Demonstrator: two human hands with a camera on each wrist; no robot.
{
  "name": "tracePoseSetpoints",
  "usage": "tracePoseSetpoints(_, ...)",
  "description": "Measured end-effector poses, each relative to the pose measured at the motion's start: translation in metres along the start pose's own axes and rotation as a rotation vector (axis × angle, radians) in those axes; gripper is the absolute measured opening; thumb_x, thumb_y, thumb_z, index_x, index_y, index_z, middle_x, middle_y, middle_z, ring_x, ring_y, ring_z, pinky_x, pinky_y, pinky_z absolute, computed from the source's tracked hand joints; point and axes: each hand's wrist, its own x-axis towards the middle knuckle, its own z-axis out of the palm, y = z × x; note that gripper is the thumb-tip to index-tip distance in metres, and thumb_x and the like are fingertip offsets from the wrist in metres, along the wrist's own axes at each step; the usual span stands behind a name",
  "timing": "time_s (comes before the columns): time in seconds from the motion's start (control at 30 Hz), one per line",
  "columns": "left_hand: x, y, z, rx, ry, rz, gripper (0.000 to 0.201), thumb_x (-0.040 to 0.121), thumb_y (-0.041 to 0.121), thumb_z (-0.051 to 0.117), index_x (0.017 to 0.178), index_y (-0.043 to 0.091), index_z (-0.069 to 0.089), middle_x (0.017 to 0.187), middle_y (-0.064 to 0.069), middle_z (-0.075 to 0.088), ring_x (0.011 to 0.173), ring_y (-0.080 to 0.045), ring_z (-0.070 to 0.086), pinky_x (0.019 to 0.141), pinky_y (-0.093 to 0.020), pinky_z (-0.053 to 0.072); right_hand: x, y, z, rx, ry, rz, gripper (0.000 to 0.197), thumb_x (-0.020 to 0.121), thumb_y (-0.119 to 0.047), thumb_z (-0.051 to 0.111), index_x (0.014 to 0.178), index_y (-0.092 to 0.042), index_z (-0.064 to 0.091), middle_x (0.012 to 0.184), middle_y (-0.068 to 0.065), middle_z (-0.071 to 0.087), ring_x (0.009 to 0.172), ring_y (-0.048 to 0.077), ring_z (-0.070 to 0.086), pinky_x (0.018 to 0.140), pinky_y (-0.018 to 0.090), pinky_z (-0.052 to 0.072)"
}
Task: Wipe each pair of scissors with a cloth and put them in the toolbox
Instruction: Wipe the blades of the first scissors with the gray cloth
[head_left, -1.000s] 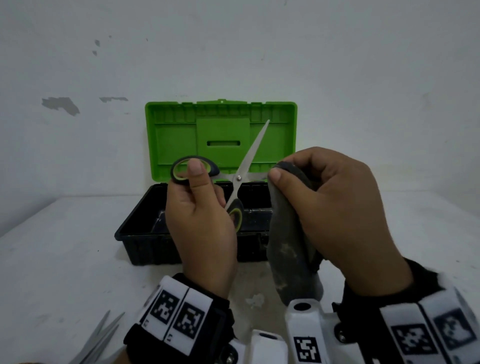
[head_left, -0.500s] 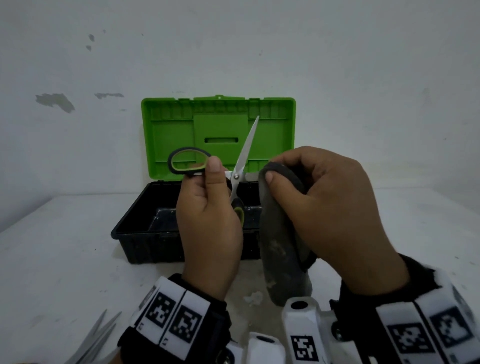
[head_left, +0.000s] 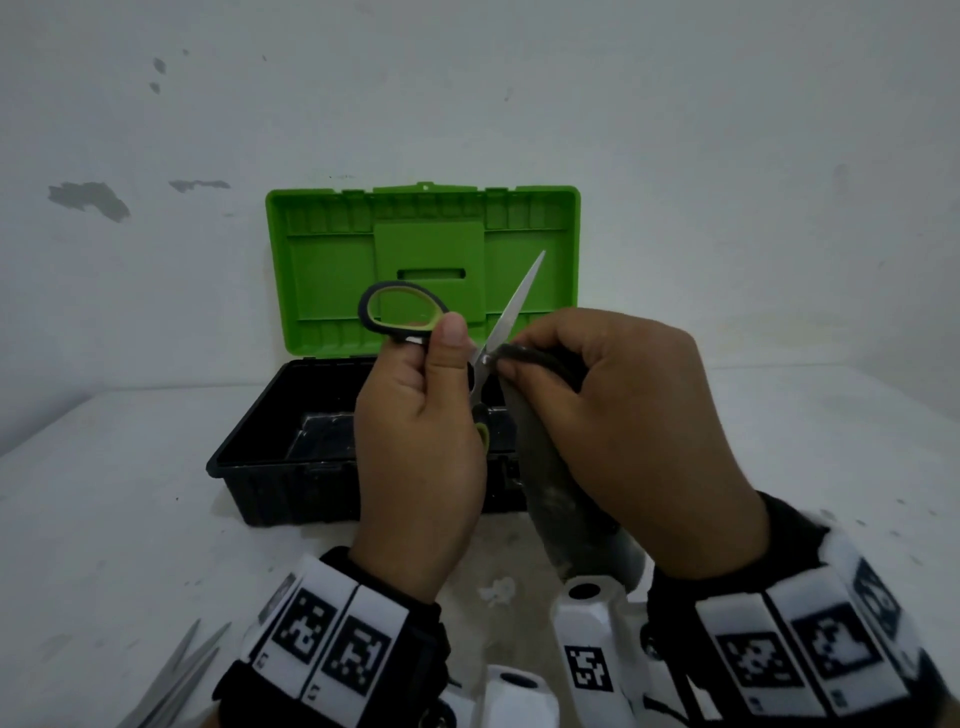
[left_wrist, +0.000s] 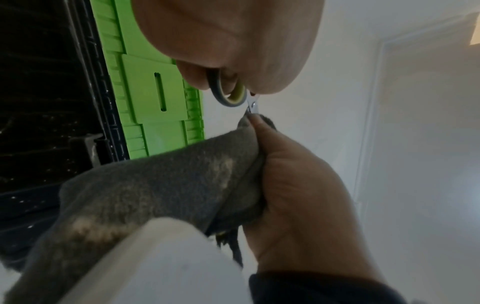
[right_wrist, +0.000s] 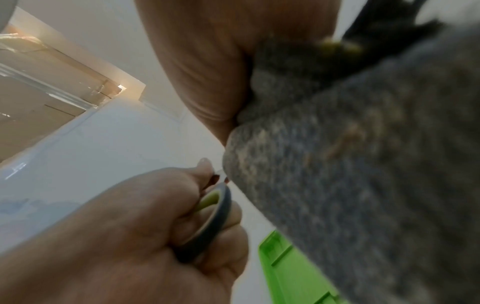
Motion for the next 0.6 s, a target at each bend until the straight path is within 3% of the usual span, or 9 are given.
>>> tracePoseSetpoints(0.13, 0.001, 0.0006, -0.0017, -0.016, -0.034, -0.034, 0.044, 0.099, 0.048, 0.046, 0.07, 0.015, 0.05, 0.055, 0.008, 0.041, 0.049, -0.01, 0.037, 0.05, -0.033, 0.034, 0.0019, 0.0066, -0.0019, -0.02, 0.004, 0.013, 0.004, 0.084, -0.02, 0.073, 0.084, -0.019, 0.077, 0.076, -0.009, 0.072, 0.079, 0.003, 0.059, 0.069, 0.007, 0.042)
tracePoseSetpoints(0.2, 0.0007, 0.0014, -0.0015, -0.012, -0.031, -0.04, 0.043, 0.099, 0.047, 0.046, 0.067, 0.018, 0.046, 0.053, 0.008, 0.039, 0.048, -0.008, 0.035, 0.05, -0.031, 0.033, 0.0019, 0.0094, -0.0025, -0.035, 0.005, 0.033, 0.004, 0.084, -0.02, 0.073, 0.084, -0.02, 0.077, 0.076, -0.009, 0.072, 0.079, 0.002, 0.058, 0.07, 0.006, 0.042)
tracePoseSetpoints(0.3, 0.0021, 0.001, -0.0023, 0.011, -0.018, -0.034, 0.043, 0.1, 0.046, 0.046, 0.064, 0.023, 0.043, 0.053, 0.01, 0.039, 0.048, -0.007, 0.034, 0.051, -0.031, 0.032, -0.001, 0.0032, 0.0011, -0.014, 0.004, -0.009, 0.006, 0.085, -0.02, 0.072, 0.082, -0.018, 0.076, 0.074, -0.007, 0.071, 0.072, 0.007, 0.06, 0.067, 0.016, 0.045)
tracePoseSetpoints(0.5, 0.0049, -0.0033, -0.0038, -0.053, -0.058, -0.101, 0.046, 0.099, 0.05, 0.047, 0.059, 0.027, 0.042, 0.05, 0.011, 0.035, 0.046, -0.013, 0.029, 0.051, -0.036, 0.028, -0.0007, 0.0085, 0.0028, -0.029, 0.031, -0.011, 0.005, 0.085, -0.018, 0.072, 0.082, -0.018, 0.076, 0.075, -0.006, 0.071, 0.07, 0.007, 0.06, 0.067, 0.022, 0.047)
tracePoseSetpoints(0.6, 0.0042, -0.0034, -0.0027, -0.058, -0.062, -0.1, 0.046, 0.099, 0.05, 0.047, 0.058, 0.03, 0.045, 0.05, 0.011, 0.038, 0.046, -0.011, 0.031, 0.051, -0.036, 0.029, -0.0032, 0.0004, 0.0072, -0.028, 0.049, -0.086, 0.004, 0.084, -0.013, 0.073, 0.081, -0.014, 0.076, 0.074, -0.002, 0.071, 0.068, 0.012, 0.061, 0.066, 0.025, 0.047)
